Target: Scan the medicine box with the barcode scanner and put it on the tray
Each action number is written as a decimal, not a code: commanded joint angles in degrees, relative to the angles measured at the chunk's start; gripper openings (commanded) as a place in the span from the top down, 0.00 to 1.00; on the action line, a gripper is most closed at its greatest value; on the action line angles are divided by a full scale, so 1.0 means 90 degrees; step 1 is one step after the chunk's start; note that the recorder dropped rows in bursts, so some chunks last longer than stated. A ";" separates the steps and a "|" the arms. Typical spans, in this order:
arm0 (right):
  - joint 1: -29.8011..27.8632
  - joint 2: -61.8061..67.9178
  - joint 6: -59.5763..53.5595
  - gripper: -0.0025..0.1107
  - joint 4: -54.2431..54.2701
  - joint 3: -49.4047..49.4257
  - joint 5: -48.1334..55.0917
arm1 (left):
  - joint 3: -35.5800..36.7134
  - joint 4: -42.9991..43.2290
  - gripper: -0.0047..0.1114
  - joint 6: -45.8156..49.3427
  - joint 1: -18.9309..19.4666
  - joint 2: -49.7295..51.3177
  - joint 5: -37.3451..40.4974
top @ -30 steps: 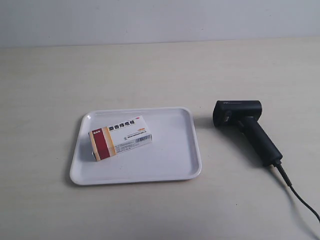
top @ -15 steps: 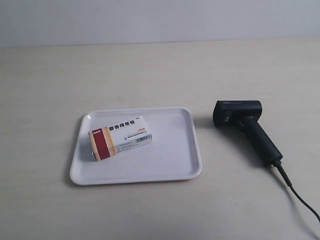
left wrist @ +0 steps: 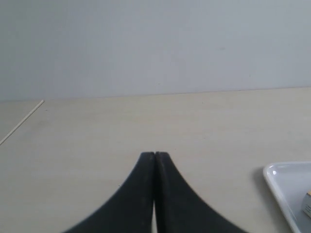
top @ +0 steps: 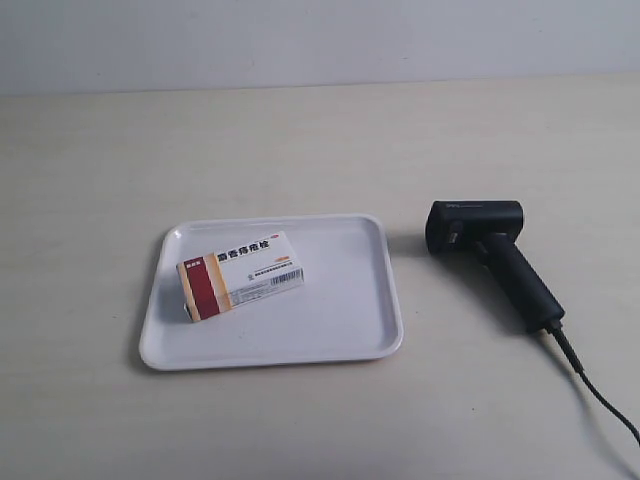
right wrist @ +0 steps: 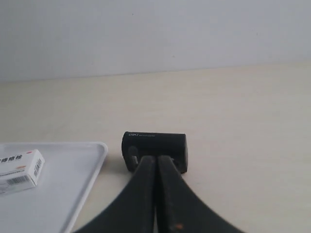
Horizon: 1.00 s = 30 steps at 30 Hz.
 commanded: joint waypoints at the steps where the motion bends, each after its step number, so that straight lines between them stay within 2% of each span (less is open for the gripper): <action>1: -0.0818 -0.0698 -0.0055 0.98 -0.0024 0.0033 -0.0083 | -0.0003 -0.0015 0.95 0.0033 0.0007 -0.0044 -0.0012; 4: -0.1501 -0.1236 -0.0055 0.98 -0.0024 0.0033 -0.0083 | -0.0003 -0.0015 0.95 0.0033 0.0007 -0.0044 -0.0012; 7: -0.1823 -0.1398 -0.0055 0.98 -0.0071 0.0033 0.0111 | -0.0003 -0.0015 0.95 0.0033 0.0007 -0.0044 -0.0012; 30: -0.1873 -0.1398 -0.0147 0.98 -0.0057 0.0033 0.0303 | -0.0003 -0.0015 0.95 0.0033 0.0007 -0.0044 -0.0012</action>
